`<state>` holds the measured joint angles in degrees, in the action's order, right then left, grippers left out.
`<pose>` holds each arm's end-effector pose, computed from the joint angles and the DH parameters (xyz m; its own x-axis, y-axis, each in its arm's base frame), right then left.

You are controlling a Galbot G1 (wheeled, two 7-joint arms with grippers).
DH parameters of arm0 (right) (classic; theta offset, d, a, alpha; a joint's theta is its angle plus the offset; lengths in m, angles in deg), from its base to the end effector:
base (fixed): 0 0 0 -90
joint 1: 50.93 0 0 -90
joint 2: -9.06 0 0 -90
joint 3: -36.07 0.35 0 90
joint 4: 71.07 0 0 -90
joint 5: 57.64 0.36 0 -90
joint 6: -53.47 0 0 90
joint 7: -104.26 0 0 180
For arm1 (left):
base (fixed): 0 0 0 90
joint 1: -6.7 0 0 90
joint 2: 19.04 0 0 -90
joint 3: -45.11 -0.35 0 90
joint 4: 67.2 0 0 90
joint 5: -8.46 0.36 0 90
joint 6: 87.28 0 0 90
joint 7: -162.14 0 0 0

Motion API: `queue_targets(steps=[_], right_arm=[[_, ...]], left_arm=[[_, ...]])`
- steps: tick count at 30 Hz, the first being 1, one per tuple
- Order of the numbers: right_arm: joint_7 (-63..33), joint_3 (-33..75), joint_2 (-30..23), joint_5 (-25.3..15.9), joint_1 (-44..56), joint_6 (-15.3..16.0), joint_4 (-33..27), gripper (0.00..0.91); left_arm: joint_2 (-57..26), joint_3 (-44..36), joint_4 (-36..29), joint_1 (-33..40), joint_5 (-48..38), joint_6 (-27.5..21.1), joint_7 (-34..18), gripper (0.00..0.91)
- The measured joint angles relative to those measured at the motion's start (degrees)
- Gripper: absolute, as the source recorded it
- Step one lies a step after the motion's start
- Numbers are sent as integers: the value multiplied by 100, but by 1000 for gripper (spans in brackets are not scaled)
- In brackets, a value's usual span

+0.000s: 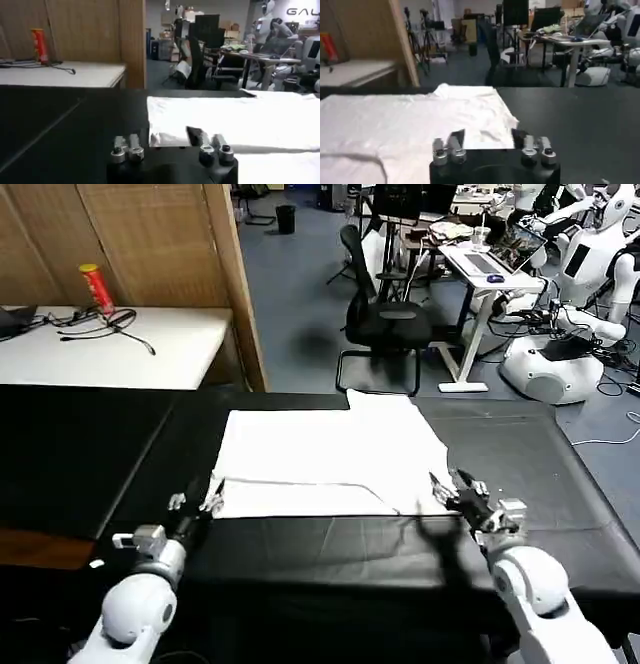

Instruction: Fold and organize the clothes.

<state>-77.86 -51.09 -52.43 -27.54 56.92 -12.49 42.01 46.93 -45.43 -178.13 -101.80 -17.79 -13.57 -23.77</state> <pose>0.2610 -0.1141 -0.2686 -0.9310 -0.1162 0.3461 -0.1153 0.9931 0.0232 0.2543 0.0873 -0.2997 -0.9591 0.0633 0.2759 0.0553 0.9978 -0.0367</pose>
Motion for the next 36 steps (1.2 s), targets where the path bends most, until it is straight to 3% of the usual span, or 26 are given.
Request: queue_targets(steps=[2,6,14,17,19,20,23,24,25,27,32,36], right_arm=[[-18,43,1,3,87,-1,6,878],[-38,86,-32,24,164,-12,-30,741],[-37,35,-159,-1,185,-14,-188,683],[-36,13,-199,-5,166,-20,-287,566],[-31,2,-215,-7,149,-37,-358,546],[-28,-2,-224,-8,141,-41,-393,536],[-22,-21,-245,-16,113,-54,-493,312],[-20,-25,-250,-19,108,-60,-511,195],[-19,-30,-253,-23,107,-64,-528,98],[-17,-40,-258,-27,109,-70,-548,78],[-89,-63,-279,-41,169,-63,-502,49],[-338,-54,-257,-40,297,185,-298,39]], left_arm=[[0,36,-70,-108,-86,-58,10,878],[4,101,-126,-257,-435,-162,20,878],[-1,119,-69,-346,-528,-299,17,878],[-11,123,-44,-391,-514,-334,8,761],[-23,124,-33,-422,-511,-337,8,644],[-25,126,-30,-431,-510,-337,8,634],[-26,125,-29,-458,-506,-337,25,429],[-28,126,-30,-466,-504,-337,31,254],[-30,125,-30,-470,-500,-337,35,146],[-41,119,-30,-471,-490,-339,37,0],[-58,86,-9,-441,-425,-350,34,0],[-93,71,-72,-492,-103,-435,-61,0]])
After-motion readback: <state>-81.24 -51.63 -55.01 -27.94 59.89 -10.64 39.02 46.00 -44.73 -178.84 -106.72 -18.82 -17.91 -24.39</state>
